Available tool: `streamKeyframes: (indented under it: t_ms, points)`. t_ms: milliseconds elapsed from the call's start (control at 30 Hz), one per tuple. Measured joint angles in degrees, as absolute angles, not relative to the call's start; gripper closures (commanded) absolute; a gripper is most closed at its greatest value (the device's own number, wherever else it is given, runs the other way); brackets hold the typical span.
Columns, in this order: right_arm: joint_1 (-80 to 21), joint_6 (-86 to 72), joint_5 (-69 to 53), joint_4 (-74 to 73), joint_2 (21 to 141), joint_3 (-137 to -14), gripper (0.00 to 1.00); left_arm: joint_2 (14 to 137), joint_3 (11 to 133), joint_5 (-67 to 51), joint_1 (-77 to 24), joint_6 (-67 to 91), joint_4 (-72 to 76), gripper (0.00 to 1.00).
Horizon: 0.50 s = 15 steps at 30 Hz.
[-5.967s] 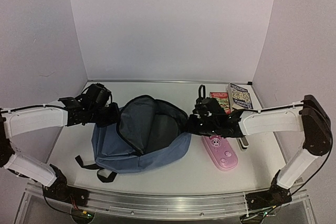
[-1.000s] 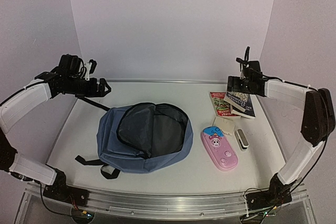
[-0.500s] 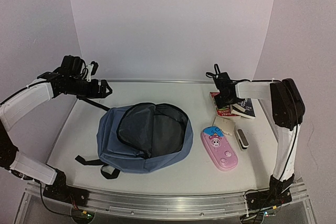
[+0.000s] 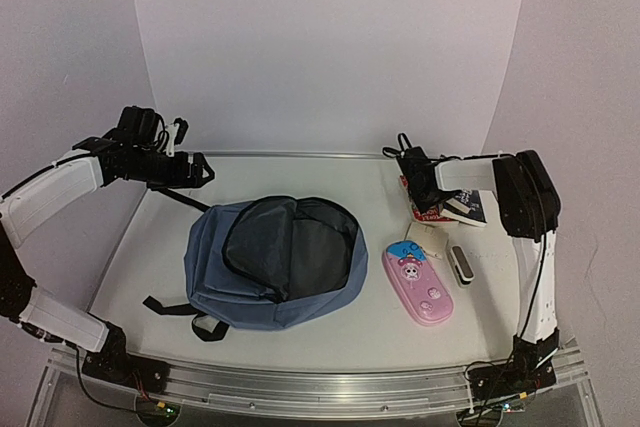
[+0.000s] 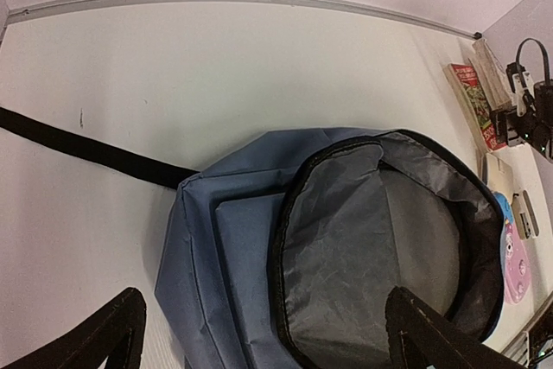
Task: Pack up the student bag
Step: Pick up the book at the corner of the board.
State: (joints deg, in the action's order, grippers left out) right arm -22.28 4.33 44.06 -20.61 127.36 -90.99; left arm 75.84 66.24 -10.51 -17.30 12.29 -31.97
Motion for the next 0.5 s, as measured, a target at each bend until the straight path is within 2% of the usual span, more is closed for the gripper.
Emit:
streamKeyframes:
  t_ms: [267,367,500]
  points:
    - [-22.28,4.45,45.98,-20.88,128.05,-94.26,0.81,75.94,66.24,-10.53,-17.30,12.38,-31.97,0.04]
    - [-22.33,3.82,45.65,-20.71,128.01,-94.41,0.98,75.94,66.24,-10.52,-17.30,12.38,-31.99,0.04]
    - [-22.33,2.99,44.43,-21.64,126.64,-94.39,1.00,75.94,66.24,-10.50,-17.30,12.38,-31.99,0.04]
